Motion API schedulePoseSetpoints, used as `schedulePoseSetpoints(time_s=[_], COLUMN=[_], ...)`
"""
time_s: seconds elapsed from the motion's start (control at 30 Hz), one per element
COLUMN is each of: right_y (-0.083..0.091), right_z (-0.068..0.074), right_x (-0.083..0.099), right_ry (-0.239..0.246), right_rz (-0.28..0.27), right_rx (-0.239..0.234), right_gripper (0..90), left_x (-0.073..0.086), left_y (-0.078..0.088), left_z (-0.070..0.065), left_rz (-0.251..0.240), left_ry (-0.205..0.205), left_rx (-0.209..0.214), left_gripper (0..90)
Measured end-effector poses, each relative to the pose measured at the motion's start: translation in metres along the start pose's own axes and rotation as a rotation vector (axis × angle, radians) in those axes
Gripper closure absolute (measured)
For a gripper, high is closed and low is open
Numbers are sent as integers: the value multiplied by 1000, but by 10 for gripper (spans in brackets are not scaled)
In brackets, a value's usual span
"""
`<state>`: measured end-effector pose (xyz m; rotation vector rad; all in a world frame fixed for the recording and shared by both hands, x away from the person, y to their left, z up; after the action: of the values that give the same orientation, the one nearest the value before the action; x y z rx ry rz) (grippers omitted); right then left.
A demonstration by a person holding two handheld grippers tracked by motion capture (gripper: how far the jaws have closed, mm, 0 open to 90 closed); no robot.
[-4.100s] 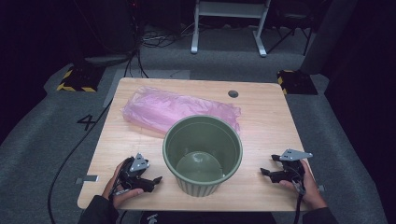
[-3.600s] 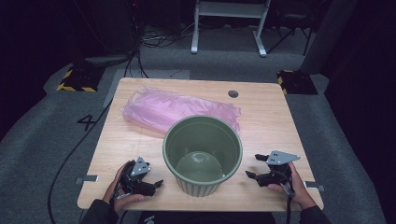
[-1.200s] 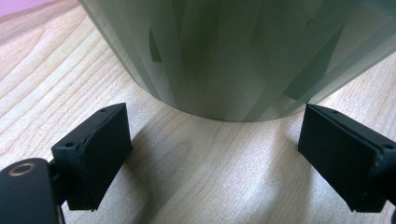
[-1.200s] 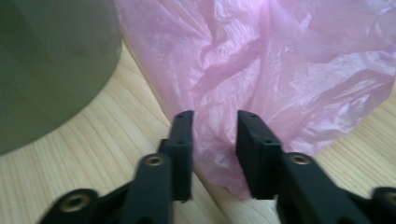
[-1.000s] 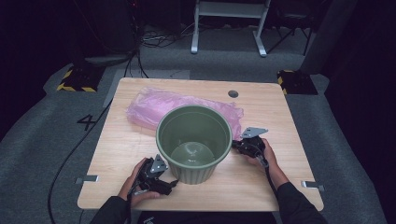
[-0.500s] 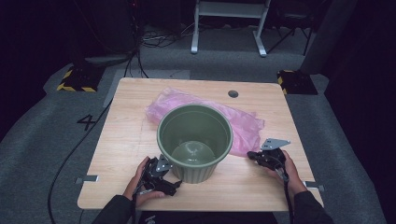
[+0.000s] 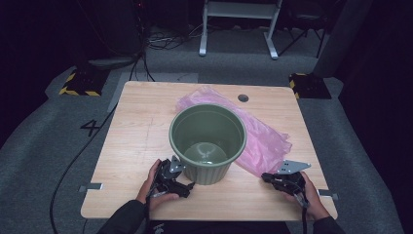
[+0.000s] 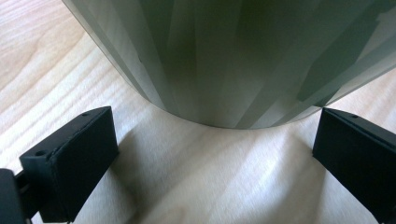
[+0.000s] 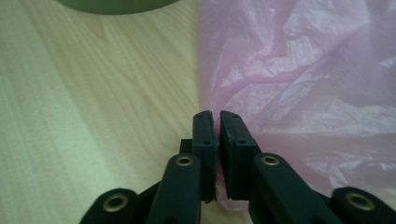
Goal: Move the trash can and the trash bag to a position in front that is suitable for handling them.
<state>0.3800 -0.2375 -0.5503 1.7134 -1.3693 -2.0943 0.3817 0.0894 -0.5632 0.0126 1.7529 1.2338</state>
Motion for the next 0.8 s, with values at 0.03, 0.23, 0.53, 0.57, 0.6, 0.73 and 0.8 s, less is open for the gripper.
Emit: schedulePoseSetpoints(time_s=[0.03, 0.23, 0.53, 0.57, 0.6, 0.73, 0.8], right_y=[0, 7, 46, 48, 48, 45, 40], right_z=[0, 12, -11, -16, -16, -46, -65], right_x=[0, -4, -25, -25, -25, -21, -19], right_ry=[0, -41, 19, 20, 20, -14, -42], right_rz=[0, -22, -122, -124, -124, -114, -109], right_rx=[0, -21, 135, 142, 142, 189, 210], right_gripper=[820, 468, 454, 463, 463, 473, 461], left_x=[0, -9, -13, -13, -13, -13, -13], left_y=[0, -8, -11, -11, -11, -11, -11], left_z=[0, 5, 7, 7, 7, 7, 7], left_rz=[0, 3, -1, -1, -1, -1, -1], left_ry=[0, -8, -5, -5, -5, -5, -6], left_rx=[0, 0, -6, -6, -6, -6, -6], left_gripper=[0, 0, 0, 0, 0, 0, 0])
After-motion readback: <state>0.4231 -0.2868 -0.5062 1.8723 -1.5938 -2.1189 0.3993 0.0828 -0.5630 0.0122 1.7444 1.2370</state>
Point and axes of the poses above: each handheld gripper's, and its own axes: y roughly backward along the jaws, x roughly out of its underside, z roughly to its left, the point moved 8 cm from there along -y, roughly forward along the jaws, and after that the axes turned 2 degrees about y, right-handed, at the moved point
